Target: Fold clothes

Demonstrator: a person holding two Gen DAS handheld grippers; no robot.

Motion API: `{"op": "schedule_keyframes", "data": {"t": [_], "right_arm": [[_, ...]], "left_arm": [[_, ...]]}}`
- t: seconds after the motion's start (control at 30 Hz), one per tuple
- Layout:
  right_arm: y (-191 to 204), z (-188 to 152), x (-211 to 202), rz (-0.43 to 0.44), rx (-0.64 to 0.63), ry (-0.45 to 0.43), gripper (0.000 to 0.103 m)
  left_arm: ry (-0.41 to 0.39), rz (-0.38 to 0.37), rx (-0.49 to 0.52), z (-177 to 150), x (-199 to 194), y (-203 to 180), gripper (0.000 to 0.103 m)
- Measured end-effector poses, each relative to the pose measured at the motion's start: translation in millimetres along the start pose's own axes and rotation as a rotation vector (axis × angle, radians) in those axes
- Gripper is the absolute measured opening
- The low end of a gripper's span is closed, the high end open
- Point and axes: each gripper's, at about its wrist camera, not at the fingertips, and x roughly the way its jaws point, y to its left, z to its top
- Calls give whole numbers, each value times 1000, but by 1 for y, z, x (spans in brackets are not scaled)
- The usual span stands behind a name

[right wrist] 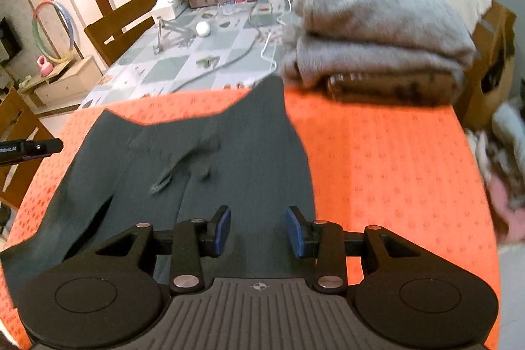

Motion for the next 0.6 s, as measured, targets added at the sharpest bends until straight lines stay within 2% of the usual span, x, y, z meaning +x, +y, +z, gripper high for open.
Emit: {"op": "schedule_keyframes", "data": {"t": [0.07,0.1,0.37,0.5,0.53,0.6], "right_arm": [[-2,15,9,-8,-13,-10,45],[-3,22,13,-11,-18,-16,45],[-11,65,42,-27,-29,-35,47],[-11,75,55,-27,-45,-28,48],[-10,76,58,-29,-52,-26,48],[-9,79,64,-32,-64,-21,48]], "left_arm": [[4,8,-22,10,9,3,66],[11,10,-35,15,16,5,67],[54,-16,-32,41,66,2,67],[70,-17,-17,39,83,1,67],[73,-17,-13,38,87,1,66],[79,-16,-6,37,94,1,47]]}}
